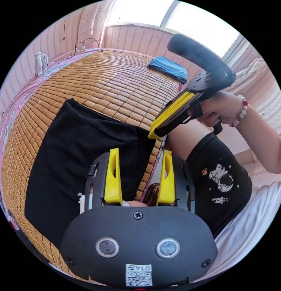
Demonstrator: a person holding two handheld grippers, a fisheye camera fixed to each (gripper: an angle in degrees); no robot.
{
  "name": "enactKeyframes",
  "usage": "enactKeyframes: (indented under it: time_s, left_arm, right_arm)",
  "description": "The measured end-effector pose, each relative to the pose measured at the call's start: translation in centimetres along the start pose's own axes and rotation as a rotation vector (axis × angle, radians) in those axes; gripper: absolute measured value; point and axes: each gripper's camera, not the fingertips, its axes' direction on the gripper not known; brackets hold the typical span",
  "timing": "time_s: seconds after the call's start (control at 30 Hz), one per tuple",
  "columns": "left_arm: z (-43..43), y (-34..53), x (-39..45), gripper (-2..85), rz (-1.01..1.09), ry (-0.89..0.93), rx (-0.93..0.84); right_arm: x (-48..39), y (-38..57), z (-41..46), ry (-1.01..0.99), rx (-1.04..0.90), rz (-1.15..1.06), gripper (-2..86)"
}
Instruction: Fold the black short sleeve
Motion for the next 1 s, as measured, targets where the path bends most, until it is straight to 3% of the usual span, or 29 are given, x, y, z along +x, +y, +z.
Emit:
enactKeyframes:
  time_s: [0.13, 0.3, 0.37, 0.53, 0.7, 1.0]
  left_arm:
    - [0.7, -1.1, 0.1, 17.8, 0.002, -0.057, 0.001]
    - [0.5, -0.4, -0.4, 4.3, -0.055, -0.155, 0.007]
    - [0.0, 0.6, -0.2, 1.3, -0.047, -0.13, 0.03]
    - [-1.5, 3.7, 1.1, -0.2, -0.015, -0.051, 0.057]
    - [-3.8, 7.4, 3.3, -0.5, 0.079, 0.017, 0.071]
    - [-7.4, 10.3, 1.9, -0.7, 0.084, 0.076, 0.157]
  right_arm:
    - [2.5, 1.5, -3.0, -0.218, 0.167, -0.009, 1.2]
    - [4.8, 3.3, -2.4, -0.327, 0.179, -0.028, 1.9]
    - [7.5, 4.8, -2.9, -0.393, 0.267, 0.067, 3.5]
    - [12.8, 6.9, -2.3, -0.294, 0.375, 0.294, 9.3]
    - [14.6, 6.9, 0.5, -0.343, 0.405, 0.391, 11.4]
    - [16.7, 11.1, 0.1, -0.555, 0.684, 0.468, 1.9]
